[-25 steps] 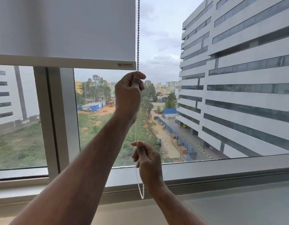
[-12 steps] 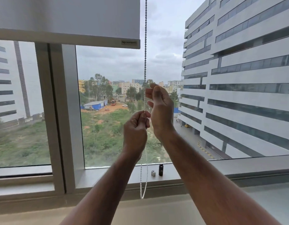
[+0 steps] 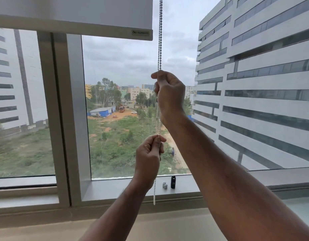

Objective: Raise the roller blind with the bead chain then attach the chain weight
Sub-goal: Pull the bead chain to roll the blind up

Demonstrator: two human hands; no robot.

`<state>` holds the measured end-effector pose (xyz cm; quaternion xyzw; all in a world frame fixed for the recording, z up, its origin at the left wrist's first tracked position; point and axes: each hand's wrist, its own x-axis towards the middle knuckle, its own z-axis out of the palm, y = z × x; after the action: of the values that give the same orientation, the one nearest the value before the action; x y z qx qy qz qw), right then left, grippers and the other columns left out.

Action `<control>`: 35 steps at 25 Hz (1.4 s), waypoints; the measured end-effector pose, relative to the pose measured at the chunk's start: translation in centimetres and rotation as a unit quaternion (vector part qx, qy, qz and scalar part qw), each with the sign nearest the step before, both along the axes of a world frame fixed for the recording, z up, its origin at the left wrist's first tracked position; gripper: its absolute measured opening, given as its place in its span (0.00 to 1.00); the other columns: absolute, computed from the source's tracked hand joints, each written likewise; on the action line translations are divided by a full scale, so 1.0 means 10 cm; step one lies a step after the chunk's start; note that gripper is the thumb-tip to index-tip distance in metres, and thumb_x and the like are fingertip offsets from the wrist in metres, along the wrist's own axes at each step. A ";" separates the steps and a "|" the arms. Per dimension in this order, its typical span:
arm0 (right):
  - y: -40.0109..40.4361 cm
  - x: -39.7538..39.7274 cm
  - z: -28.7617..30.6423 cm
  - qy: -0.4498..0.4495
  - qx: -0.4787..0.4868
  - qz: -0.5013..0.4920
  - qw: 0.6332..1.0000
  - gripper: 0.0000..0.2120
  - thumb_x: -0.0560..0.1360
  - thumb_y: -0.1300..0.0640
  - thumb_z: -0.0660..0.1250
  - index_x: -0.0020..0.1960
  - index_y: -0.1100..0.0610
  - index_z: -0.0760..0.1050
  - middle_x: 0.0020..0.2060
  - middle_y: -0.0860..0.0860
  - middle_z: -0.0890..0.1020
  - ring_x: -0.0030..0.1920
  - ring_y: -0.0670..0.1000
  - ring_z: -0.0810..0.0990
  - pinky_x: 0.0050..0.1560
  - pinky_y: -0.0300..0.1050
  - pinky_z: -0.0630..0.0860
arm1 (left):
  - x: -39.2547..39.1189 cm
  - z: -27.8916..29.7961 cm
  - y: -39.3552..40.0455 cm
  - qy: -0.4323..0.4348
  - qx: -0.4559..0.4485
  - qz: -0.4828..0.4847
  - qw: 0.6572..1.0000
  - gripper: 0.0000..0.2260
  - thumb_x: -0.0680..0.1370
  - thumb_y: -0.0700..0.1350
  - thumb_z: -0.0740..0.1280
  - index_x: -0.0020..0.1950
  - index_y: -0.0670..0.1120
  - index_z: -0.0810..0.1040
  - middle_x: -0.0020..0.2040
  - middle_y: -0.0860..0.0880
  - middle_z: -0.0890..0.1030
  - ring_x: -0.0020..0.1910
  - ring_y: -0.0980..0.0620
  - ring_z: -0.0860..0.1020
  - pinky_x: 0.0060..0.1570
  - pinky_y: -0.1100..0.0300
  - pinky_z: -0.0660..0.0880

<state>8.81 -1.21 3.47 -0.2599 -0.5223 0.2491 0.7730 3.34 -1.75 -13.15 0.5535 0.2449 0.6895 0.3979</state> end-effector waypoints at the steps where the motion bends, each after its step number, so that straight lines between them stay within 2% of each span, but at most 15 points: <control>1: 0.00 -0.01 -0.04 -0.002 0.003 -0.001 1.000 0.11 0.83 0.63 0.63 0.48 0.60 0.83 0.26 0.47 0.71 0.23 0.42 0.65 0.23 0.36 0.62 | -0.01 -0.02 0.01 -0.009 -0.015 -0.016 1.000 0.17 0.86 0.38 0.61 0.43 0.50 0.84 0.31 0.52 0.74 0.27 0.58 0.66 0.27 0.66 0.63; 4: 0.00 -0.01 -0.15 -0.013 0.012 -0.014 1.000 0.12 0.83 0.63 0.63 0.45 0.58 0.82 0.23 0.42 0.71 0.22 0.39 0.66 0.24 0.35 0.63 | -0.05 -0.03 0.05 -0.031 -0.046 -0.046 0.997 0.17 0.86 0.39 0.60 0.46 0.48 0.86 0.34 0.48 0.81 0.29 0.55 0.74 0.28 0.63 0.69; 7: -0.01 0.00 -0.31 -0.031 0.005 -0.042 0.999 0.11 0.83 0.62 0.63 0.45 0.58 0.83 0.24 0.42 0.72 0.24 0.39 0.67 0.26 0.35 0.65 | -0.11 0.12 0.11 -0.054 -0.059 -0.044 0.996 0.15 0.87 0.42 0.59 0.51 0.46 0.85 0.41 0.47 0.88 0.38 0.54 0.85 0.36 0.60 0.80; 11: -0.07 -0.02 -0.66 -0.043 -0.021 -0.047 0.998 0.12 0.83 0.60 0.64 0.43 0.57 0.82 0.22 0.40 0.74 0.25 0.38 0.70 0.28 0.33 0.68 | -0.18 0.55 0.14 -0.089 -0.029 -0.030 0.995 0.16 0.87 0.42 0.58 0.50 0.48 0.85 0.40 0.52 0.88 0.38 0.59 0.85 0.34 0.64 0.80; 13: -0.10 -0.03 -0.84 -0.039 -0.030 -0.047 0.998 0.12 0.83 0.60 0.64 0.44 0.59 0.83 0.24 0.39 0.76 0.26 0.38 0.72 0.28 0.33 0.69 | -0.21 0.79 0.14 -0.093 -0.012 -0.019 0.995 0.14 0.87 0.42 0.59 0.53 0.46 0.85 0.44 0.49 0.88 0.42 0.55 0.86 0.37 0.60 0.81; 16: -0.14 -0.03 -1.13 -0.044 -0.039 -0.039 0.998 0.13 0.83 0.61 0.64 0.44 0.58 0.83 0.25 0.42 0.73 0.27 0.42 0.66 0.29 0.37 0.65 | -0.22 1.12 0.12 -0.090 0.008 -0.020 0.996 0.13 0.87 0.42 0.59 0.57 0.44 0.84 0.53 0.41 0.88 0.52 0.46 0.87 0.47 0.52 0.83; 22: -0.21 -0.07 -1.67 -0.040 -0.074 -0.012 0.996 0.13 0.83 0.65 0.62 0.44 0.60 0.81 0.29 0.51 0.71 0.30 0.45 0.67 0.31 0.38 0.66 | -0.13 1.66 0.01 -0.068 0.061 -0.031 0.995 0.13 0.87 0.41 0.58 0.68 0.39 0.78 0.52 0.43 0.87 0.52 0.46 0.88 0.48 0.53 0.85; 24: -0.22 -0.07 -1.79 -0.045 -0.076 -0.014 0.996 0.12 0.83 0.67 0.62 0.45 0.61 0.81 0.29 0.51 0.71 0.31 0.45 0.68 0.32 0.38 0.67 | -0.10 1.76 0.02 -0.060 0.071 -0.010 0.996 0.12 0.87 0.41 0.61 0.66 0.39 0.79 0.49 0.44 0.87 0.45 0.50 0.88 0.41 0.57 0.85; 26: -0.23 -0.06 -1.89 -0.048 -0.076 -0.014 0.996 0.12 0.83 0.67 0.62 0.45 0.61 0.81 0.29 0.50 0.71 0.31 0.45 0.68 0.33 0.38 0.67 | -0.07 1.78 0.07 -0.050 0.078 0.033 0.995 0.11 0.86 0.39 0.62 0.61 0.39 0.83 0.40 0.48 0.85 0.31 0.55 0.79 0.29 0.62 0.74; 27: -0.24 -0.05 -1.94 -0.052 -0.075 -0.014 0.996 0.12 0.83 0.67 0.62 0.45 0.60 0.81 0.29 0.49 0.72 0.31 0.45 0.68 0.33 0.38 0.67 | -0.06 1.77 0.10 -0.047 0.082 0.049 0.994 0.10 0.85 0.38 0.63 0.58 0.39 0.84 0.35 0.50 0.82 0.28 0.56 0.73 0.28 0.62 0.68; 29: -0.23 -0.04 -2.02 -0.066 -0.078 -0.011 0.995 0.12 0.83 0.65 0.62 0.46 0.59 0.82 0.28 0.48 0.73 0.31 0.44 0.70 0.33 0.37 0.68 | -0.06 1.69 0.12 -0.045 0.092 0.058 0.993 0.10 0.85 0.37 0.63 0.51 0.42 0.84 0.32 0.52 0.78 0.26 0.57 0.67 0.28 0.62 0.63; 32: -0.23 -0.03 -2.09 -0.086 -0.095 0.015 0.992 0.11 0.84 0.62 0.63 0.49 0.55 0.84 0.28 0.50 0.79 0.30 0.46 0.76 0.32 0.38 0.72 | -0.08 1.54 0.12 -0.032 0.104 0.058 0.992 0.12 0.85 0.37 0.63 0.45 0.46 0.82 0.31 0.52 0.75 0.27 0.57 0.66 0.28 0.63 0.63; 35: -0.22 0.00 -2.08 -0.088 -0.147 0.020 0.985 0.11 0.84 0.56 0.63 0.51 0.48 0.84 0.38 0.50 0.89 0.41 0.49 0.88 0.39 0.38 0.78 | -0.10 1.44 0.13 -0.029 0.108 0.060 0.992 0.13 0.85 0.37 0.62 0.45 0.47 0.82 0.32 0.51 0.75 0.27 0.58 0.66 0.29 0.63 0.63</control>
<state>8.79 -3.39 -17.28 -0.3808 -0.5512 0.3146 0.6724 2.32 -0.45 1.25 0.5576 0.1901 0.7501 0.3006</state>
